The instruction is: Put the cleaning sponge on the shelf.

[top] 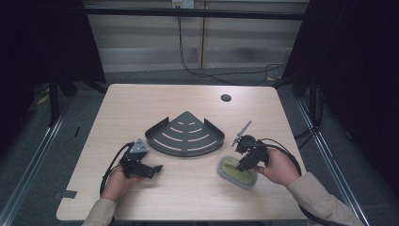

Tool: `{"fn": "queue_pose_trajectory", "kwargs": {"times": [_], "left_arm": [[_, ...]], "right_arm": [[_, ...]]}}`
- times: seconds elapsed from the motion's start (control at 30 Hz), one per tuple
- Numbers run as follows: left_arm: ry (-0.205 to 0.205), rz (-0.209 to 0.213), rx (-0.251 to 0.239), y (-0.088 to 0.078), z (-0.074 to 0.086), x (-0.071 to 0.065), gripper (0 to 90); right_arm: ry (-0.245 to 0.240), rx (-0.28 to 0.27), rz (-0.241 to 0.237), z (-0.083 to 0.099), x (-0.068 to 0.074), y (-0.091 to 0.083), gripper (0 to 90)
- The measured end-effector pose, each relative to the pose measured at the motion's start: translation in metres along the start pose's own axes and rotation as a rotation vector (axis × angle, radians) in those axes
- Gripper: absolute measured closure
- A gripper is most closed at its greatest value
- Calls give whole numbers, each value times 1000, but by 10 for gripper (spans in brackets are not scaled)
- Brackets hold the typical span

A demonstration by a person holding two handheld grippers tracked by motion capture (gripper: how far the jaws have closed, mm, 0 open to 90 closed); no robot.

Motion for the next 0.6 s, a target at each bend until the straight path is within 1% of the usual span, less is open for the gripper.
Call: {"fn": "queue_pose_trajectory", "kwargs": {"times": [0.3, 0.4, 0.6], "left_arm": [[0, 0, 0, 0, 0, 0, 74], [0, 0, 0, 0, 0, 0, 74], [0, 0, 0, 0, 0, 0, 74]], "right_arm": [[4, 19, 2, -3, -2, -9, 716], [-5, 26, 5, -5, -2, -12, 716], [-4, 40, 10, -10, -2, -19, 716]]}}
Point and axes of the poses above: each handheld gripper's, and its own axes: y roughly forward along the jaws, z roughly out of its underside, x roughly to its left, the point moved 7 cm from there along y, roughly forward along the jaws, and after that the axes turned 10 degrees about -z, right-handed, at the moved point
